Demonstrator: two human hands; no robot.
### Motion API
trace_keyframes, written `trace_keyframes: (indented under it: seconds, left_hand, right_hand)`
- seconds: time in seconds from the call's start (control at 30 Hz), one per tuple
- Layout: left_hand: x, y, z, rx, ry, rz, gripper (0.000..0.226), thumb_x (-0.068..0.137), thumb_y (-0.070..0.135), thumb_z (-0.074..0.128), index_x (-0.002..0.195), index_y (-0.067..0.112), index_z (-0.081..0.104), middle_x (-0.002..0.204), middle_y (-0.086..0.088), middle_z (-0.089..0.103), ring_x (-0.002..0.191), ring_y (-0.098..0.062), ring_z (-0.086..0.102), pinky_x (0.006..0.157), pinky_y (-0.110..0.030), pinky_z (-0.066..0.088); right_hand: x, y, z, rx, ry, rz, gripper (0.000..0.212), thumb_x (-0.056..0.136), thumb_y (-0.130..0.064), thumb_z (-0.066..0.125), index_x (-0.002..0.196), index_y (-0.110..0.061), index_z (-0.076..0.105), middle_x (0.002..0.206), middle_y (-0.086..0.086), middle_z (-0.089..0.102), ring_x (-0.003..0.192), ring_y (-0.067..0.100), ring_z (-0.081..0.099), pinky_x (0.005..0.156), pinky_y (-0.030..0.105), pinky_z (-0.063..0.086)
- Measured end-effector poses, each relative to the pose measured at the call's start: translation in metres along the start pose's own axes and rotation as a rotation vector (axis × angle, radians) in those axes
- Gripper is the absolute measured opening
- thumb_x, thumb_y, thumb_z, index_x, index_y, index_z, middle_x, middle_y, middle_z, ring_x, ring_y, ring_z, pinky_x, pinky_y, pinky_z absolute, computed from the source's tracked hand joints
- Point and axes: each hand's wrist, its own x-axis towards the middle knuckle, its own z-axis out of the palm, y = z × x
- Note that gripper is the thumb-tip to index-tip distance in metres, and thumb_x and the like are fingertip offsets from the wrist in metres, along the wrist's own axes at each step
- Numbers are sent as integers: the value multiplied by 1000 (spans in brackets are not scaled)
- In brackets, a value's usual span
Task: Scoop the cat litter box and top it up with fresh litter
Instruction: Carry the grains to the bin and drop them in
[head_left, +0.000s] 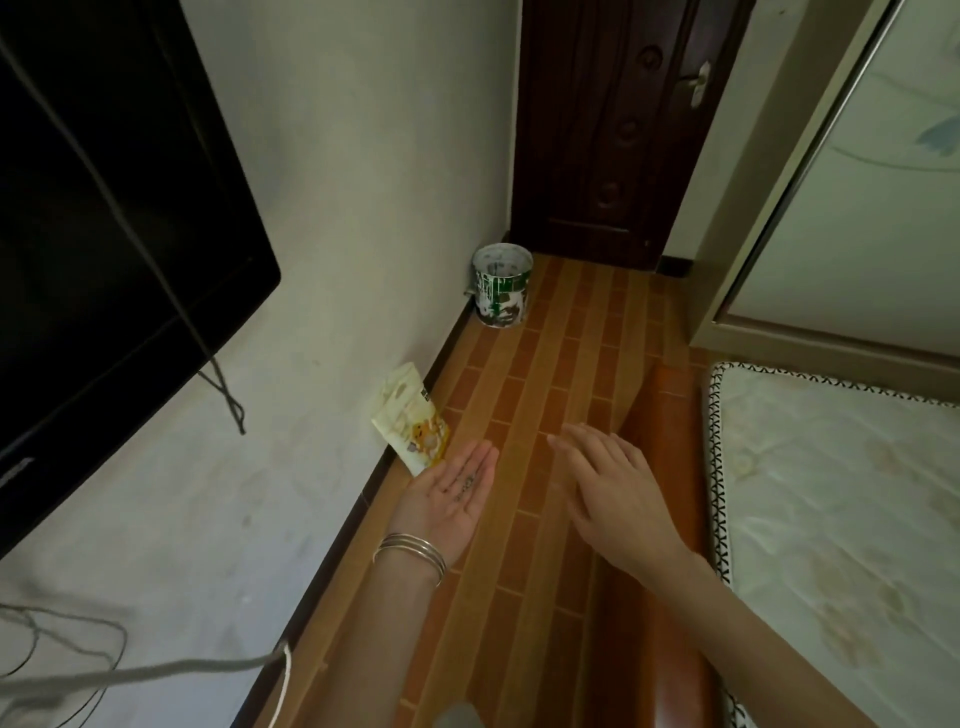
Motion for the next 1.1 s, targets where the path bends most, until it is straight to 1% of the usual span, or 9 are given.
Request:
trace_keyframes:
  seconds: [0.17, 0.3, 0.37, 0.47, 0.6, 0.87, 0.97, 1.03, 1.1]
  left_hand:
    - [64, 5, 24, 22, 45, -2, 28, 96, 8, 39, 108, -10, 57, 101, -24, 68, 103, -33, 59, 88, -44, 45]
    - [125, 19, 47, 18, 76, -22, 29, 98, 9, 37, 107, -11, 56, 98, -24, 68, 101, -33, 59, 102, -41, 39]
    - [159, 32, 63, 11, 74, -34, 30, 98, 9, 36, 109, -11, 55, 103, -25, 66, 103, -34, 58, 103, -40, 39]
    - [209, 58, 97, 6, 71, -39, 31, 98, 9, 35, 115, -10, 54, 112, -25, 63, 107, -35, 57, 93, -42, 45]
    - [271, 93, 153, 17, 24, -33, 33, 99, 11, 33, 114, -11, 54, 107, -26, 65, 105, -36, 57, 80, -43, 49]
    - [361, 134, 219, 23, -10, -31, 31, 98, 10, 35, 109, -10, 57, 105, -25, 67, 103, -34, 58, 92, -44, 45]
    - [392, 137, 228, 10, 17, -32, 31, 98, 10, 35, 108, -10, 57, 102, -24, 67, 102, -34, 58, 89, -43, 48]
    - [417, 139, 233, -8, 49, -28, 31, 98, 9, 34, 107, -10, 57, 100, -24, 68, 100, -34, 59, 89, -42, 50]
    - [443, 138, 245, -49, 75, -15, 32, 98, 9, 33, 107, -10, 57, 101, -24, 67, 99, -34, 58, 99, -41, 44]
  right_hand:
    - [43, 44, 26, 19, -10, 13, 47, 88, -29, 54, 133, -20, 46, 137, 3, 47, 129, 19, 42, 105, 40, 35]
    - [93, 79, 41, 0, -13, 8, 48, 84, -26, 60, 130, -19, 49, 134, 4, 51, 125, 21, 46, 102, 42, 38]
    - [127, 96, 45, -2, -23, 8, 48, 85, -27, 60, 132, -19, 47, 134, 5, 51, 126, 22, 45, 104, 44, 37]
    - [181, 121, 44, -25, -40, 4, 47, 89, -30, 52, 134, -21, 44, 137, 3, 48, 129, 20, 42, 106, 41, 31]
    - [260, 158, 34, -56, -6, -2, 45, 91, -33, 45, 135, -22, 44, 138, 1, 47, 129, 18, 41, 107, 39, 28]
    - [372, 216, 40, -17, 106, 37, 45, 90, -28, 53, 133, -18, 45, 135, 3, 48, 126, 20, 43, 104, 41, 33]
    - [398, 238, 55, -7, 103, 44, 45, 89, -29, 54, 132, -18, 47, 134, 4, 50, 124, 20, 45, 103, 41, 35]
    - [414, 254, 64, 11, 97, 22, 43, 90, -30, 50, 131, -18, 47, 132, 4, 51, 122, 20, 47, 102, 41, 36]
    - [433, 275, 70, 20, 80, -20, 41, 93, -33, 41, 131, -18, 47, 132, 3, 51, 122, 19, 47, 102, 40, 36]
